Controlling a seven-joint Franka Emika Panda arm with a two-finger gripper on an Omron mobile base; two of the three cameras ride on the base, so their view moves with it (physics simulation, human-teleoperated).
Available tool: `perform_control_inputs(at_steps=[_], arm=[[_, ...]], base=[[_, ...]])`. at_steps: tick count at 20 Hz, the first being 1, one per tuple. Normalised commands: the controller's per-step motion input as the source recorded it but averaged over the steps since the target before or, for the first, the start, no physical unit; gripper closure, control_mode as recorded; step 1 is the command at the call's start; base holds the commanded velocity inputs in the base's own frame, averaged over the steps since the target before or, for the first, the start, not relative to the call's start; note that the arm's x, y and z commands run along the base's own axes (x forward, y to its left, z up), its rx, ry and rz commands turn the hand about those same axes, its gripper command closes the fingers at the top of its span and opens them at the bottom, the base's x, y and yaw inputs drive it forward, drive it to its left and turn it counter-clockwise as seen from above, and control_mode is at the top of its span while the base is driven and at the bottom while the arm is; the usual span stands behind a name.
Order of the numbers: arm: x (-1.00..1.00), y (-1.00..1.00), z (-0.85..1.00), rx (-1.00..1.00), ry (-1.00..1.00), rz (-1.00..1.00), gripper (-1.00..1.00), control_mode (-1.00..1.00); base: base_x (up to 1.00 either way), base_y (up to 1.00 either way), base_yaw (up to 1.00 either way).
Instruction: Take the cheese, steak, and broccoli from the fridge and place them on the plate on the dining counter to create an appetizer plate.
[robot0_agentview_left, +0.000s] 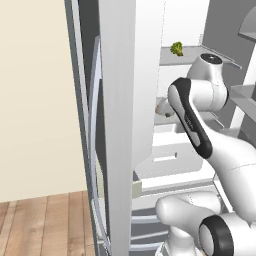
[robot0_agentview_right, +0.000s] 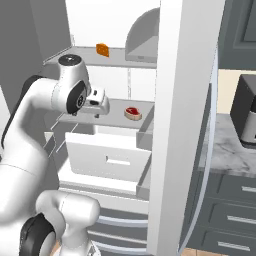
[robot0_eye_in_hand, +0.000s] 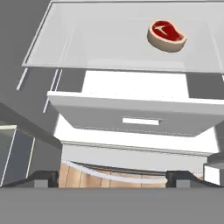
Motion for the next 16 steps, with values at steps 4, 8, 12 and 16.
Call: perform_control_inputs(at_steps=[4,8,12,16], arm=[[0.0,0.0,0.49,0.0,-0.23,0.05,-1.0,-1.0],[0.03,0.0,0.61,-0.02,-0.14,0.0,-1.0,-1.0],[0.23,0.01,0.67,-0.03,-0.07,0.0,-1.0,-1.0],[0.12,0.01,0.54,0.0,-0.07,0.0,-1.0,-1.0]], base=[[0.0,0.0,0.0],[0.0,0.0,0.0],[0.0,0.0,0.0],[0.0,0.0,0.0]])
